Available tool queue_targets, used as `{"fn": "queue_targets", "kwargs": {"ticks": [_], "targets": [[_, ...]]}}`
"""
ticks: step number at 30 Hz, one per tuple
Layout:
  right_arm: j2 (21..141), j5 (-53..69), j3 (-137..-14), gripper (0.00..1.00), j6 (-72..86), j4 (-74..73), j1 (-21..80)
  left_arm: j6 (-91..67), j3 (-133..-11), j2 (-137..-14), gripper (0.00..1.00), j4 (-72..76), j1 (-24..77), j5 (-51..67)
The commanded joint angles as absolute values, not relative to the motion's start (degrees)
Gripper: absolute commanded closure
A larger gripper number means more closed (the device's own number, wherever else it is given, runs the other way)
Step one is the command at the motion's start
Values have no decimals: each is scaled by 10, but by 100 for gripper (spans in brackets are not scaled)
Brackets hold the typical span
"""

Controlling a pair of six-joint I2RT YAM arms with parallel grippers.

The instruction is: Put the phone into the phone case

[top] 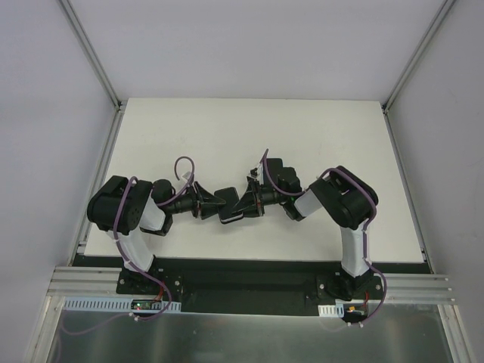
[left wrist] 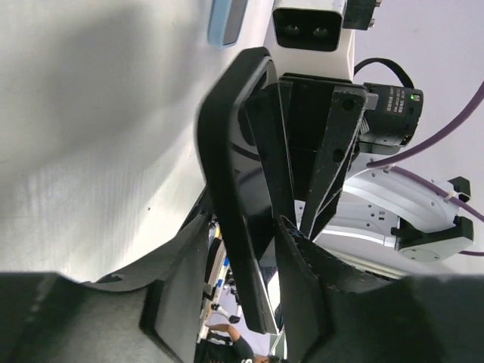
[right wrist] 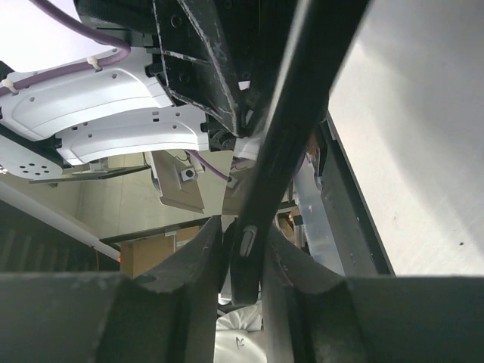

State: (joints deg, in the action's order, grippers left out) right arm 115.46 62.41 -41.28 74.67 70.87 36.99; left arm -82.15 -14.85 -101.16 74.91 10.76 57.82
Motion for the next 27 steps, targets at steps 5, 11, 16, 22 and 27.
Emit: {"fn": "queue_targets", "kwargs": {"ticks": [5, 11, 16, 22, 27], "targets": [[1170, 628, -428, 54, 743, 878, 372, -833, -134, -1051, 75, 963, 109, 570], [1166, 631, -421, 51, 737, 878, 373, -839, -134, -1067, 76, 963, 109, 563], [1158, 633, -410, 51, 728, 877, 374, -843, -135, -1075, 76, 963, 108, 556], [1160, 630, -402, 72, 722, 878, 375, -844, -137, -1082, 76, 963, 108, 554], [1160, 622, -404, 89, 727, 878, 376, -839, -133, -1074, 71, 963, 108, 560]]}}
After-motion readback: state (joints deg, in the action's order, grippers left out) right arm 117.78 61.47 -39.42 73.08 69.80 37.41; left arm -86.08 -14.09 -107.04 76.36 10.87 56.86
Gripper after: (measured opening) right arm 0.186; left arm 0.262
